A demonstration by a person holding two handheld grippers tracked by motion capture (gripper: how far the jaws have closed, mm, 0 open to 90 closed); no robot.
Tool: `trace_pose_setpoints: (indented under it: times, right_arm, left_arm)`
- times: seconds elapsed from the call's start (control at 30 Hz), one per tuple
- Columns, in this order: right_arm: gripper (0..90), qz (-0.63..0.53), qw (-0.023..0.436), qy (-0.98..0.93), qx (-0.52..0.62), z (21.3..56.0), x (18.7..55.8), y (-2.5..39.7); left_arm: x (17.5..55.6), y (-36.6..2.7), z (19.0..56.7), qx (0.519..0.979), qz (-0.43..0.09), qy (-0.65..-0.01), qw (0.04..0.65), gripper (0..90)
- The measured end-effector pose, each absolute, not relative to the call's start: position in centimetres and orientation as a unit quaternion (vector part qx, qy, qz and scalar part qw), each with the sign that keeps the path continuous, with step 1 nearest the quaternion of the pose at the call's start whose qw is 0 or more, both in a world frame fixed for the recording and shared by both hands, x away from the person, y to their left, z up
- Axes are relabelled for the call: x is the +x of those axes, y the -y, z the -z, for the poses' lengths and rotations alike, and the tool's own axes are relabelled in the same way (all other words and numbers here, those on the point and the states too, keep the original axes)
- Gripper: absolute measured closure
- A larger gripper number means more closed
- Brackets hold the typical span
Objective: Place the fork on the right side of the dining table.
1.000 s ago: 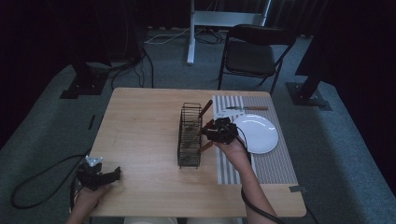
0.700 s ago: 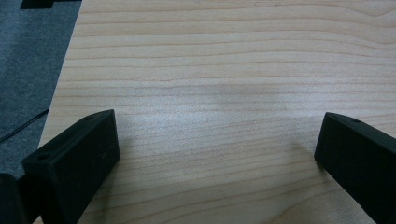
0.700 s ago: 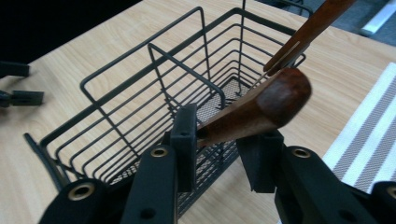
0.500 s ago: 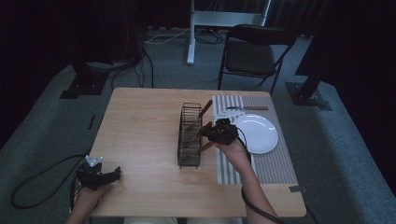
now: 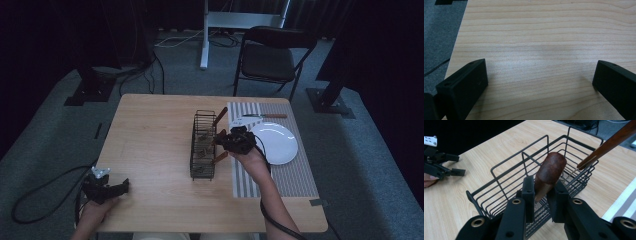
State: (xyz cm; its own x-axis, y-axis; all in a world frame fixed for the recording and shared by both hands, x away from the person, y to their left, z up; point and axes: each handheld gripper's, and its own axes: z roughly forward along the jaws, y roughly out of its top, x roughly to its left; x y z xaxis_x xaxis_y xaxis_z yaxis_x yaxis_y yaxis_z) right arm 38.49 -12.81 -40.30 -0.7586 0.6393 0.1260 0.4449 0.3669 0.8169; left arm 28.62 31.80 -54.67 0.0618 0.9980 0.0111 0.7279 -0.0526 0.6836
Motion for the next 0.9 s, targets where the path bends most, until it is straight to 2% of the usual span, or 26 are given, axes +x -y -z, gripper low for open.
trace_pose_setpoints:
  times: [0.17,0.23,0.6,0.9]
  right_arm:
    - [77.5,-0.462,0.110,-0.813,0.337,39.7,38.3,13.3]
    - [80.9,-0.466,0.111,-0.809,0.340,39.4,38.3,13.5]
    - [81.0,-0.482,0.133,-0.797,0.338,37.2,37.3,14.4]
    - [81.0,-0.506,0.156,-0.782,0.328,33.9,35.9,15.3]
  left_arm:
    - [28.6,-31.8,54.7,0.679,-0.256,-0.635,0.264,0.2]
    - [28.6,-31.8,54.7,0.680,-0.256,-0.635,0.264,0.2]
    - [28.6,-31.8,54.7,0.680,-0.256,-0.635,0.264,0.2]
    - [28.6,-31.8,54.7,0.680,-0.256,-0.635,0.263,0.3]
